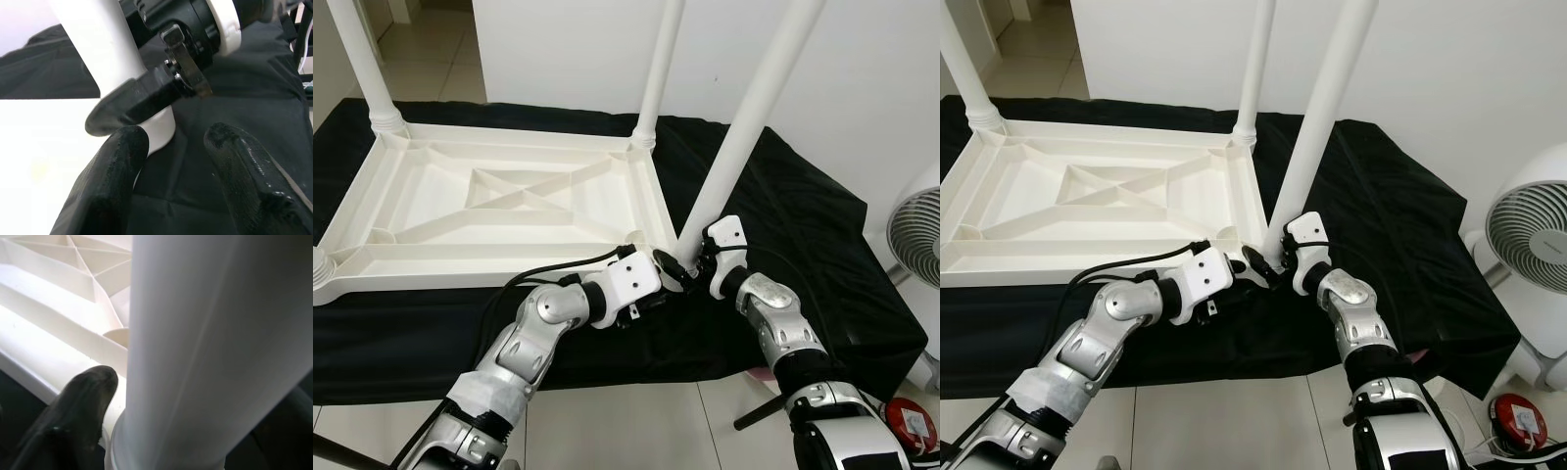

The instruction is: Building children table

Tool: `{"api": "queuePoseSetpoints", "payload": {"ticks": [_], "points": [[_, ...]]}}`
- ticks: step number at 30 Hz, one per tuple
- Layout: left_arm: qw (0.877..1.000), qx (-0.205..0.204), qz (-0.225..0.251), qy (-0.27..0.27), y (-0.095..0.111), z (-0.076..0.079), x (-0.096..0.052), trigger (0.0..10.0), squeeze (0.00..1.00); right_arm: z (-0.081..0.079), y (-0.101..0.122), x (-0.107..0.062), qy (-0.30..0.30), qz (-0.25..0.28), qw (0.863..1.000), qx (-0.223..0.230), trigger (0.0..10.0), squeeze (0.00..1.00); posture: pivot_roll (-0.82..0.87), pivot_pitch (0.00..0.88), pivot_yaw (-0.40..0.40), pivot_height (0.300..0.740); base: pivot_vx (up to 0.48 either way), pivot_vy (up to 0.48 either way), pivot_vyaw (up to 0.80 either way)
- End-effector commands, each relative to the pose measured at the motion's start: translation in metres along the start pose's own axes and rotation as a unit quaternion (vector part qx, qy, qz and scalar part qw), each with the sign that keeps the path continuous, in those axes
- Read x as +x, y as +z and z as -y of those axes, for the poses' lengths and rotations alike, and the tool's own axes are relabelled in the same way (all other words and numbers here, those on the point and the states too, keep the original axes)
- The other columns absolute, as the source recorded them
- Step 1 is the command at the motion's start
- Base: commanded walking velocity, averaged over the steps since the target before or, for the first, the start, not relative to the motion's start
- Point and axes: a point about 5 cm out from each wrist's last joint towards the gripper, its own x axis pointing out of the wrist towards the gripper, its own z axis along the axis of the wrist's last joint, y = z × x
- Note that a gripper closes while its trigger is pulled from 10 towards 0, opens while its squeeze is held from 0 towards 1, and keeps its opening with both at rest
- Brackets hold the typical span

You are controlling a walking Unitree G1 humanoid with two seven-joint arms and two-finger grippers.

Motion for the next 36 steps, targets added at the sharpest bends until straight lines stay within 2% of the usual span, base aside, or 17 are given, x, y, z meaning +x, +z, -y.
{"api": "queuePoseSetpoints", "payload": {"ticks": [1,3,4,13,14,15,22,25,27,30,31,33,34,35,36], "points": [[1.0,0.005,-0.001,0.029,0.002,-0.002,0.0,10.0,0.0,-0.003,-0.005,0.003,0.034,-0.02,0.999,-0.011,1.9,0.0,0.0,0.0,-0.115,0.74,0.0,0.0,0.0],[1.0,0.005,-0.001,0.029,0.002,-0.002,0.0,10.0,0.0,-0.003,-0.005,0.003,0.034,-0.02,0.999,-0.011,1.9,0.0,0.0,0.0,-0.115,0.74,0.0,0.0,0.0],[1.0,0.004,-0.001,0.03,0.002,-0.002,-0.001,10.0,0.0,-0.003,-0.006,0.004,0.043,-0.021,0.999,-0.011,0.0,0.0,0.0,0.0,-0.115,0.74,0.0,0.0,0.0],[0.999,0.004,-0.001,0.033,0.002,-0.002,-0.001,10.0,0.0,-0.002,-0.013,0.002,0.058,-0.028,0.998,-0.006,0.0,0.0,0.0,0.0,-0.116,0.74,0.0,0.0,0.0],[0.999,0.004,-0.001,0.032,0.002,-0.002,-0.001,10.0,0.0,-0.001,-0.014,0.001,0.052,-0.03,0.998,-0.001,3.6,0.0,0.0,0.0,-0.116,0.74,0.0,0.0,0.0],[0.999,0.004,0.0,0.032,0.003,-0.002,-0.001,10.0,0.0,-0.001,-0.016,0.0,0.045,-0.032,0.998,0.006,10.0,0.0,0.0,0.0,-0.116,0.74,0.0,0.0,0.0],[1.0,0.004,0.001,0.03,0.003,-0.002,0.0,10.0,0.0,0.002,-0.023,-0.003,-0.007,-0.043,0.999,0.016,10.0,0.0,-0.01,0.0,-0.117,0.74,0.0,0.0,0.0],[1.0,0.001,0.004,0.027,0.004,0.001,0.001,10.0,0.0,-0.007,-0.024,-0.002,-0.072,-0.035,0.996,0.041,10.0,0.0,-0.02,0.0,-0.12,0.74,0.0,0.0,0.0],[1.0,0.001,0.004,0.027,0.004,0.001,0.001,10.0,0.0,-0.008,-0.023,-0.001,-0.084,-0.032,0.995,0.051,10.0,0.0,-0.02,0.0,-0.121,0.74,0.0,0.0,0.0],[1.0,-0.001,0.006,0.026,0.005,0.002,0.002,10.0,0.0,-0.013,-0.022,-0.001,-0.143,-0.035,0.986,0.076,10.0,0.0,-0.03,0.0,-0.121,0.74,0.0,0.0,0.0],[1.0,-0.001,0.006,0.026,0.005,0.002,0.002,10.0,0.0,-0.013,-0.022,-0.001,-0.143,-0.035,0.986,0.076,10.0,0.0,-0.03,0.0,-0.121,0.74,0.0,0.0,0.0],[1.0,-0.002,0.006,0.024,0.005,0.003,0.002,10.0,0.0,-0.017,-0.022,-0.003,-0.194,-0.037,0.976,0.094,10.0,0.0,-0.03,0.0,-0.125,0.74,0.0,0.0,0.0],[1.0,-0.002,0.006,0.024,0.005,0.003,0.002,10.0,0.0,-0.017,-0.022,-0.003,-0.194,-0.037,0.976,0.094,10.0,0.0,-0.03,0.0,-0.125,0.74,0.0,0.0,0.0],[1.0,-0.002,0.006,0.024,0.005,0.004,0.002,10.0,0.0,-0.02,-0.022,-0.005,-0.235,-0.039,0.966,0.099,10.0,0.0,-0.03,0.0,-0.127,0.74,0.0,0.0,0.0],[1.0,-0.002,0.006,0.024,0.005,0.004,0.002,10.0,0.0,-0.02,-0.022,-0.005,-0.235,-0.039,0.966,0.099,10.0,0.0,-0.03,0.0,-0.127,0.74,0.0,0.0,0.0]]}}
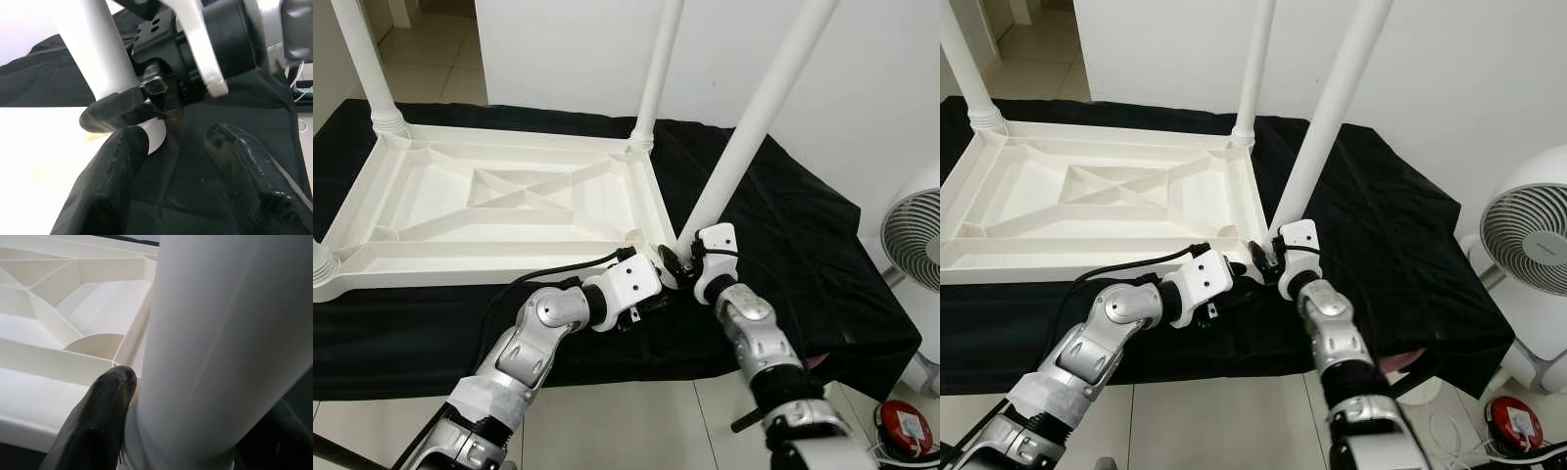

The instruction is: Building children table

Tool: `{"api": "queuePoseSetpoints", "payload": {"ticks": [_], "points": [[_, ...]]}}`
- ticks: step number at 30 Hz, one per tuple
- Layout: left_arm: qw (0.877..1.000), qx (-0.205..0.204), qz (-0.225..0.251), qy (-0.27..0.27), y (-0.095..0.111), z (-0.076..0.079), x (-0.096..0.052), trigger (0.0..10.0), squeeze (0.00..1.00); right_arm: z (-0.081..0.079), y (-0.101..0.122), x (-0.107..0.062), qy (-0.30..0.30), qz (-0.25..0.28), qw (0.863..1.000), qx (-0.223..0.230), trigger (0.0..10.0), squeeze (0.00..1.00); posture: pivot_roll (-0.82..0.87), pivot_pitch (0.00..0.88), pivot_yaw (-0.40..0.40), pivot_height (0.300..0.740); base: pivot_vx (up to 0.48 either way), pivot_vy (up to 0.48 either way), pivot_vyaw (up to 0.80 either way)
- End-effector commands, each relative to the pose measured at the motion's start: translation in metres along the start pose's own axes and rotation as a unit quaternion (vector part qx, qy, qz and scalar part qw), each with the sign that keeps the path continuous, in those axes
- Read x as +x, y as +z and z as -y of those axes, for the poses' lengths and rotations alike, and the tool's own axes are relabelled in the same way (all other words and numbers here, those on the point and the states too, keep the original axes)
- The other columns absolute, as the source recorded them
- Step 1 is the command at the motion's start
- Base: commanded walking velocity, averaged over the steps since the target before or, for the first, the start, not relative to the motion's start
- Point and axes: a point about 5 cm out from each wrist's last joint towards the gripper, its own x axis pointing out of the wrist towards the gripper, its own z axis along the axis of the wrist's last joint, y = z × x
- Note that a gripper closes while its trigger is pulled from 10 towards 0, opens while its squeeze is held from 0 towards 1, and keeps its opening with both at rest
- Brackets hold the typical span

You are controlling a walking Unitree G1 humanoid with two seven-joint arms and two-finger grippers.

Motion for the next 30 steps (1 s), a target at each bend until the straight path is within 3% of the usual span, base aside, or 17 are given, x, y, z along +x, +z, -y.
{"api": "queuePoseSetpoints", "payload": {"ticks": [1,2,3,4,6,14,15,22,27,28,29,30], "points": [[1.0,-0.001,-0.001,0.024,0.001,0.001,0.002,10.0,0.0,0.01,-0.013,-0.01,-0.085,-0.033,0.995,0.027,10.0,0.0,-0.03,0.0,-0.129,0.74,0.0,0.0,0.0],[1.0,-0.001,-0.001,0.024,0.001,0.001,0.002,10.0,0.0,0.01,-0.013,-0.01,-0.085,-0.033,0.995,0.027,10.0,0.0,-0.03,0.0,-0.129,0.74,0.0,0.0,0.0],[1.0,-0.002,-0.001,0.023,0.001,0.002,0.002,10.0,0.0,0.008,-0.013,-0.015,-0.138,-0.036,0.989,0.03,10.0,0.0,-0.03,0.0,-0.134,0.74,0.0,0.0,0.0],[1.0,-0.002,-0.001,0.023,0.001,0.002,0.002,10.0,0.0,0.008,-0.013,-0.015,-0.138,-0.036,0.989,0.03,10.0,0.0,-0.03,0.0,-0.134,0.74,0.0,0.0,0.0],[1.0,-0.002,0.0,0.023,0.001,0.002,0.003,10.0,0.0,0.001,-0.011,-0.021,-0.194,-0.032,0.98,0.044,10.0,0.0,-0.02,0.0,-0.136,0.74,0.0,0.0,0.0],[1.0,-0.001,0.003,0.02,0.002,0.003,0.005,10.0,0.0,-0.002,0.004,-0.021,-0.178,-0.006,0.982,0.057,10.0,0.0,-0.03,0.0,-0.138,0.74,0.0,0.0,0.0],[1.0,-0.001,0.004,0.021,0.002,0.003,0.005,10.0,0.0,-0.003,0.006,-0.022,-0.172,-0.002,0.983,0.063,10.0,1.0,-0.03,0.0,-0.14,0.74,0.0,0.0,0.0],[1.0,-0.002,0.003,0.022,0.002,0.004,0.005,10.0,0.0,0.004,0.017,-0.022,-0.111,0.031,0.988,0.102,10.0,1.0,-0.03,0.0,-0.139,0.74,0.0,0.0,0.0],[1.0,-0.001,0.004,0.021,0.002,0.004,0.005,10.0,0.0,0.011,0.017,-0.021,-0.041,0.024,0.995,0.087,10.0,1.0,-0.03,0.0,-0.135,0.74,0.0,0.0,0.0],[1.0,0.0,0.004,0.021,0.003,0.003,0.006,10.0,0.0,0.015,0.014,-0.021,-0.009,0.016,0.998,0.064,10.0,0.0,-0.04,0.0,-0.135,0.74,0.0,0.0,0.0],[1.0,0.0,0.005,0.021,0.003,0.002,0.006,10.0,0.0,0.024,0.009,-0.021,0.019,0.009,0.999,0.025,10.0,0.0,-0.04,0.0,-0.134,0.74,0.0,0.0,0.0],[1.0,0.001,0.005,0.021,0.003,0.002,0.006,10.0,0.0,0.026,0.008,-0.022,0.023,0.007,1.0,0.016,10.0,0.0,-0.04,0.0,-0.134,0.74,0.0,0.0,0.0]]}}
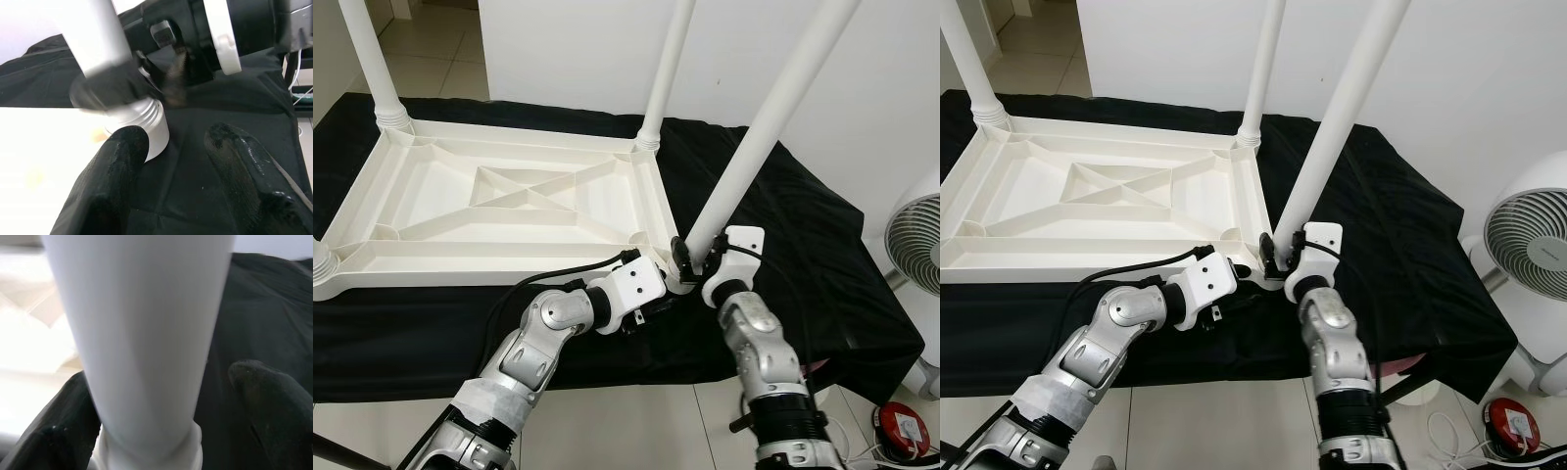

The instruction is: Building children table

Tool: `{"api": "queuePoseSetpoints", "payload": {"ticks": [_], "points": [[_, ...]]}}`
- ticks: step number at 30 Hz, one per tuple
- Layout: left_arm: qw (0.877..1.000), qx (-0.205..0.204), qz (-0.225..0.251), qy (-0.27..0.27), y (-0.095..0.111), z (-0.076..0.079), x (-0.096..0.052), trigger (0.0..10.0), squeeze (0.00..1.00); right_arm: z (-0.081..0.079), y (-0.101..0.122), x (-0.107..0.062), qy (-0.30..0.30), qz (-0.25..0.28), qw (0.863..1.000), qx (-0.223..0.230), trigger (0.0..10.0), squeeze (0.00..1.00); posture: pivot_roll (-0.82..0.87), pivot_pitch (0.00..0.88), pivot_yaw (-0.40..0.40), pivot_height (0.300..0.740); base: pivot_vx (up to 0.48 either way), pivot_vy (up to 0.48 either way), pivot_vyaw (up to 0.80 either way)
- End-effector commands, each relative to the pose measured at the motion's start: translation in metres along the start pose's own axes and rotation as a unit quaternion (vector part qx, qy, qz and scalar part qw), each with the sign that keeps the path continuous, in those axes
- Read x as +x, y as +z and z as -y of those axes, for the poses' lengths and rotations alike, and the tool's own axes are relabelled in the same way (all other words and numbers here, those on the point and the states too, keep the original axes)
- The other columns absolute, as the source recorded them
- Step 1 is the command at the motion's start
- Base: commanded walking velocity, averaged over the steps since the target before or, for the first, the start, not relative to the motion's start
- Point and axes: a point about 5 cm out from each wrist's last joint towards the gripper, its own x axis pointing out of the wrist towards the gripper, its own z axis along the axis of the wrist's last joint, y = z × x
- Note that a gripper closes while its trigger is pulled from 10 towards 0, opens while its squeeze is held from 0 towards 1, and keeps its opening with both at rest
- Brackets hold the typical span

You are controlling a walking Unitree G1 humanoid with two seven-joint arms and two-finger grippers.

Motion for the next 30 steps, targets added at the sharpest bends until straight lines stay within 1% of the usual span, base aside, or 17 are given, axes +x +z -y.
{"api": "queuePoseSetpoints", "payload": {"ticks": [1,4,5,7,9,10,11,13,14,16,18,19,22,23,25,26,30], "points": [[1.0,0.004,-0.004,0.025,0.0,-0.001,0.003,10.0,0.0,0.006,-0.005,-0.001,0.016,-0.008,1.0,-0.017,10.0,0.0,-0.04,0.0,-0.134,0.74,0.0,0.0,0.0],[1.0,0.003,-0.004,0.027,0.0,-0.002,0.002,10.0,0.0,0.009,-0.007,0.0,0.06,-0.009,0.997,-0.044,10.0,0.0,-0.04,0.0,-0.125,0.74,0.0,0.0,0.0],[1.0,0.003,-0.004,0.027,0.0,-0.002,0.002,10.0,0.0,0.009,-0.007,0.0,0.06,-0.009,0.997,-0.044,10.0,0.0,-0.04,0.0,-0.125,0.74,0.0,0.0,0.0],[1.0,0.004,-0.005,0.028,0.0,-0.004,0.002,10.0,0.0,0.011,-0.008,0.003,0.113,-0.013,0.991,-0.07,10.0,0.0,-0.03,0.0,-0.119,0.74,0.0,0.0,0.0],[1.0,0.004,-0.005,0.028,0.0,-0.004,0.002,10.0,0.0,0.011,-0.008,0.003,0.113,-0.013,0.991,-0.07,10.0,0.0,-0.03,0.0,-0.119,0.74,0.0,0.0,0.0],[1.0,0.004,-0.005,0.029,0.0,-0.004,0.002,10.0,0.0,0.011,-0.008,0.005,0.128,-0.015,0.989,-0.072,10.0,0.0,-0.03,0.0,-0.121,0.74,0.0,0.0,0.0],[1.0,0.004,-0.005,0.029,0.0,-0.004,0.002,10.0,0.0,0.011,-0.008,0.005,0.128,-0.015,0.989,-0.072,10.0,0.0,-0.03,0.0,-0.121,0.74,0.0,0.0,0.0],[0.999,0.004,-0.006,0.032,0.0,-0.006,0.001,10.0,0.0,0.009,-0.007,0.012,0.164,-0.017,0.984,-0.071,10.0,0.0,-0.03,0.0,-0.118,0.74,0.0,0.0,0.0],[0.999,0.004,-0.006,0.032,0.0,-0.006,0.001,10.0,0.0,0.009,-0.007,0.012,0.164,-0.017,0.984,-0.071,10.0,0.0,-0.03,0.0,-0.118,0.74,0.0,0.0,0.0],[0.999,0.005,-0.006,0.034,0.0,-0.008,0.001,10.0,0.0,0.005,-0.005,0.021,0.187,-0.017,0.98,-0.073,10.0,0.0,-0.02,0.0,-0.118,0.74,0.0,0.0,0.0],[0.999,0.006,-0.006,0.035,0.0,-0.008,0.001,10.0,0.0,0.004,-0.005,0.024,0.19,-0.02,0.979,-0.074,10.0,0.0,-0.02,0.0,-0.118,0.74,0.0,0.0,0.0],[0.999,0.007,-0.006,0.037,0.001,-0.009,0.0,10.0,0.0,0.002,-0.006,0.027,0.193,-0.023,0.978,-0.077,9.1,0.0,-0.01,0.0,-0.12,0.74,0.0,0.0,0.0],[0.999,0.007,-0.006,0.038,0.001,-0.01,0.0,10.0,0.0,0.002,-0.006,0.029,0.195,-0.024,0.977,-0.078,9.1,0.0,-0.01,0.0,-0.12,0.74,0.0,0.0,0.0],[0.999,0.008,-0.006,0.041,0.002,-0.011,-0.001,10.0,0.0,-0.003,-0.008,0.031,0.204,-0.028,0.975,-0.079,3.8,0.0,-0.01,0.0,-0.123,0.74,0.0,0.0,0.0],[0.999,0.008,-0.006,0.042,0.001,-0.011,-0.001,10.0,0.0,-0.004,-0.009,0.032,0.21,-0.028,0.974,-0.081,3.8,0.0,-0.01,0.0,-0.123,0.74,0.0,0.0,0.0],[0.999,0.008,-0.006,0.043,0.001,-0.011,-0.001,10.0,0.0,-0.006,-0.012,0.033,0.214,-0.032,0.973,-0.082,0.0,0.0,-0.01,0.0,-0.125,0.74,0.0,0.0,0.0],[0.999,0.008,-0.006,0.045,0.001,-0.011,-0.001,10.0,0.0,-0.006,-0.018,0.031,0.217,-0.041,0.972,-0.082,0.0,0.0,-0.01,0.0,-0.127,0.74,0.0,0.0,0.0]]}}
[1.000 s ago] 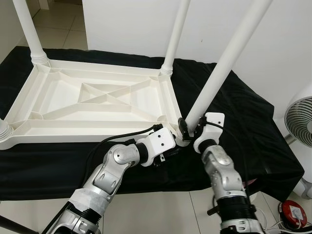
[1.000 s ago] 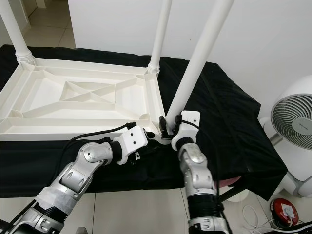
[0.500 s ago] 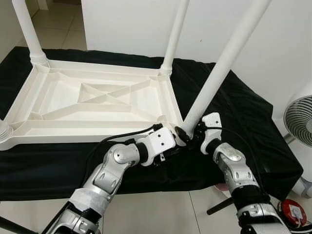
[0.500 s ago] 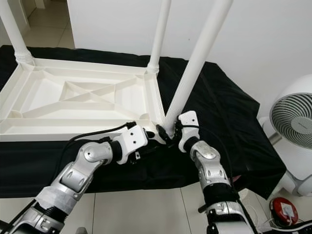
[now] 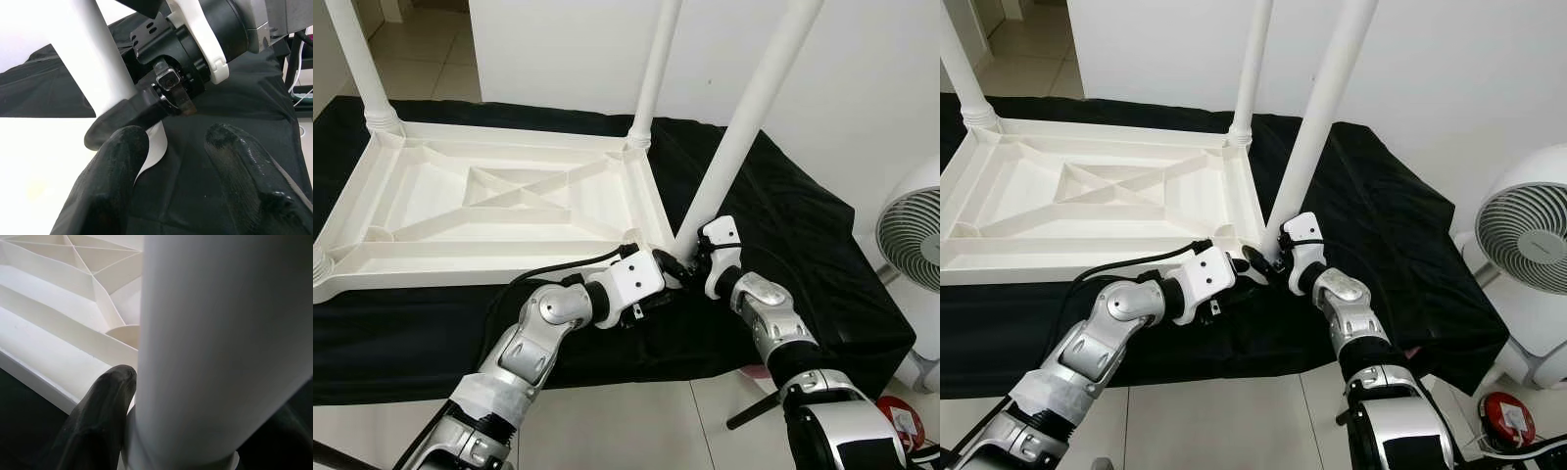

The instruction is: Building children table

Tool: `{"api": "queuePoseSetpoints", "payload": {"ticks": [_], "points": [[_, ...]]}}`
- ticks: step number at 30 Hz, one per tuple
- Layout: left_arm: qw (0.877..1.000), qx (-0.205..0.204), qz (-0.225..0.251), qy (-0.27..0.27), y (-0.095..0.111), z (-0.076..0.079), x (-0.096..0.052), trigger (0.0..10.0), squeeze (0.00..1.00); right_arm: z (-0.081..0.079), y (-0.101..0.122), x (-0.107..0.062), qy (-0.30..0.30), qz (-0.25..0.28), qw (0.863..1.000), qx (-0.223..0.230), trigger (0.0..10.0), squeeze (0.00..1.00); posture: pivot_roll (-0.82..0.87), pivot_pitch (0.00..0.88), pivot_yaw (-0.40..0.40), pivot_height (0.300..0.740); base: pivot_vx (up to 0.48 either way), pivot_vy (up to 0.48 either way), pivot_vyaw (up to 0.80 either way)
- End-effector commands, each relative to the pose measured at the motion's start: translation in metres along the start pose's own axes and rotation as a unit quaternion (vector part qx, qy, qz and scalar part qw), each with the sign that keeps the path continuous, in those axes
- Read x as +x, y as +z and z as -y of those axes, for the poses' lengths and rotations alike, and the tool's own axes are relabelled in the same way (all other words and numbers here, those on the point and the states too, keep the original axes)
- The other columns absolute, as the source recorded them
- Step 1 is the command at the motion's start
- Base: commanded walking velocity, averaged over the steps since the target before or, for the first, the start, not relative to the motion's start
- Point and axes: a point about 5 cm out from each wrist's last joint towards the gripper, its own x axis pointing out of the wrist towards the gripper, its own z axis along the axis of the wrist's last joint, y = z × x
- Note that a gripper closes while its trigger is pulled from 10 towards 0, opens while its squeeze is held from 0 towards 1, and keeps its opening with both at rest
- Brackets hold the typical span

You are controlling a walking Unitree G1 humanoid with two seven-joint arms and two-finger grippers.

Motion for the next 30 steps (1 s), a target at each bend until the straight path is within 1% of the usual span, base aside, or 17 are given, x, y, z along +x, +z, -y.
{"api": "queuePoseSetpoints", "payload": {"ticks": [1,3,5,6,10,11,13,15,17,18,21,23,26,27,28,29,30], "points": [[0.999,0.001,-0.005,0.037,0.0,-0.004,0.001,10.0,0.0,-0.006,-0.009,0.001,0.017,-0.02,1.0,0.003,0.0,0.0,-0.01,0.0,-0.127,0.74,0.0,0.0,0.0],[0.999,0.001,-0.004,0.037,0.0,-0.004,0.001,10.0,0.0,-0.005,-0.011,0.0,0.013,-0.024,1.0,0.005,0.0,0.0,-0.01,0.0,-0.128,0.74,0.0,0.0,0.0],[0.999,0.0,-0.003,0.036,0.001,-0.003,0.001,10.0,0.0,-0.002,-0.017,-0.002,-0.015,-0.047,0.999,-0.007,0.0,0.0,-0.02,0.0,-0.127,0.74,0.0,0.0,0.0],[0.999,0.0,-0.003,0.036,0.001,-0.003,0.001,10.0,0.0,-0.002,-0.017,-0.002,-0.015,-0.047,0.999,-0.007,0.0,0.0,-0.02,0.0,-0.127,0.74,0.0,0.0,0.0],[1.0,-0.001,-0.002,0.031,0.0,-0.001,0.002,10.0,0.0,0.0,-0.013,-0.002,-0.061,-0.03,0.998,0.014,0.0,0.0,-0.03,0.0,-0.118,0.74,0.0,0.0,0.0],[1.0,-0.001,-0.002,0.031,0.0,-0.001,0.002,10.0,0.0,0.0,-0.013,-0.002,-0.061,-0.03,0.998,0.014,0.0,0.0,-0.03,0.0,-0.118,0.74,0.0,0.0,0.0],[1.0,-0.002,-0.002,0.029,0.0,0.0,0.002,10.0,0.0,0.001,-0.011,-0.001,-0.094,-0.026,0.995,0.026,0.0,0.0,-0.03,0.0,-0.117,0.74,0.0,0.0,0.0],[1.0,-0.002,-0.002,0.029,0.0,0.0,0.002,10.0,0.0,0.001,-0.01,0.0,-0.109,-0.026,0.993,0.032,0.0,0.0,-0.03,0.0,-0.117,0.74,0.0,0.0,0.0],[1.0,-0.002,-0.002,0.027,0.0,0.001,0.002,10.0,0.0,0.0,-0.007,0.002,-0.161,-0.019,0.985,0.053,0.0,0.0,-0.04,0.0,-0.114,0.74,0.0,0.0,0.0],[1.0,-0.003,-0.001,0.026,0.001,0.001,0.002,10.0,0.0,-0.002,-0.004,0.003,-0.18,-0.014,0.982,0.054,0.0,0.0,-0.04,0.0,-0.11,0.74,0.0,0.0,0.0],[1.0,-0.006,0.0,0.023,0.0,0.003,0.002,10.0,0.0,-0.01,0.0,0.006,-0.22,-0.005,0.974,0.058,0.0,0.0,-0.05,0.0,-0.105,0.74,0.0,0.0,0.0],[1.0,-0.006,0.0,0.022,0.0,0.004,0.002,10.0,0.0,-0.013,0.0,0.007,-0.232,-0.004,0.971,0.064,0.0,0.0,-0.05,0.0,-0.103,0.74,0.0,0.0,0.0],[1.0,-0.008,0.001,0.02,-0.001,0.006,0.001,10.0,0.0,-0.021,0.001,0.009,-0.282,-0.005,0.957,0.067,0.0,0.0,-0.05,0.0,-0.102,0.74,0.0,0.0,0.0],[1.0,-0.009,0.001,0.022,-0.001,0.006,0.0,10.0,0.0,-0.027,0.001,0.01,-0.31,-0.002,0.947,0.085,0.0,0.0,-0.04,0.0,-0.103,0.74,0.0,0.0,0.0],[1.0,-0.009,0.001,0.022,-0.001,0.006,0.0,10.0,0.0,-0.027,0.001,0.01,-0.31,-0.002,0.947,0.085,0.0,0.0,-0.04,0.0,-0.103,0.74,0.0,0.0,0.0],[1.0,-0.009,0.0,0.026,-0.001,0.005,0.0,10.0,0.0,-0.033,0.003,0.012,-0.323,0.0,0.942,0.094,0.0,0.0,-0.04,0.0,-0.102,0.74,0.0,0.0,0.0],[1.0,-0.009,0.0,0.028,-0.001,0.005,0.0,10.0,0.0,-0.035,0.003,0.012,-0.323,0.0,0.942,0.093,0.0,0.0,-0.04,0.0,-0.101,0.74,0.0,0.0,0.0]]}}
